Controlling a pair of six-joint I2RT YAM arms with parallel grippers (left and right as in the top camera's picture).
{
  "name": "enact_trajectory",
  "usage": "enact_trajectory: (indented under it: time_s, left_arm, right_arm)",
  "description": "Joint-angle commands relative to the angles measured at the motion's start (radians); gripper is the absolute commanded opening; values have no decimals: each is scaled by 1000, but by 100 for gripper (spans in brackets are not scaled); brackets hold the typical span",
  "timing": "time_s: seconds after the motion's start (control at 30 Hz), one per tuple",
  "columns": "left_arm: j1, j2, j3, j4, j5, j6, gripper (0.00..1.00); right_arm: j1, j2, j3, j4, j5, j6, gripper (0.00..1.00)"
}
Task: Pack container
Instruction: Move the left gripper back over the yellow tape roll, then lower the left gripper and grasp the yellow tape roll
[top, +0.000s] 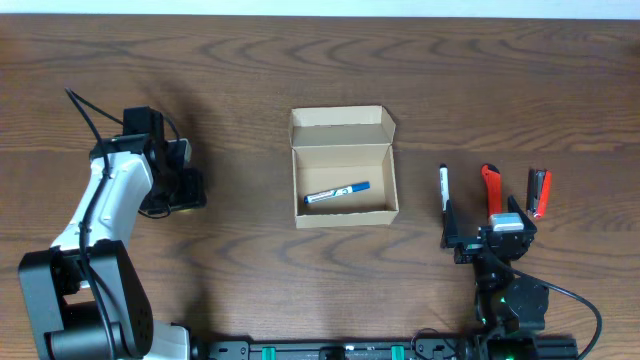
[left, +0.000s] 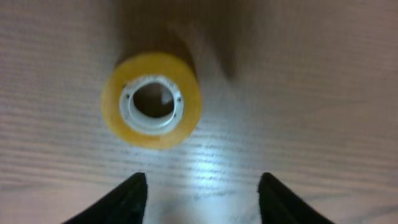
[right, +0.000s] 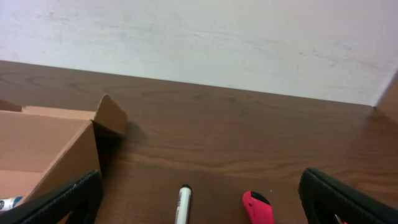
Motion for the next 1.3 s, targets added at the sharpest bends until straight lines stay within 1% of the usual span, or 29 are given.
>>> enact_trajectory:
  time_s: [0.0,0.03,0.17,0.47,1.27]
  left_arm:
    - [-7,-16,-2,24,11,-3,60]
    - [-13,-16,-2,37,11,-3,61]
    - [-35,-16,-2,70,6,26,72]
    - [-41,-10,-2,115,6,34,72]
    - [-41,152,-3,137,34,34,71]
  right_arm:
    - [10,-5,-2,-4,7,-13,99]
    - [10,-5,-2,-4,7,-13,99]
    - [10,-5,-2,-4,7,-13,99]
    - [10,-5,-2,-3,7,-13,99]
    - [10,-5,-2,-3,7,-13,99]
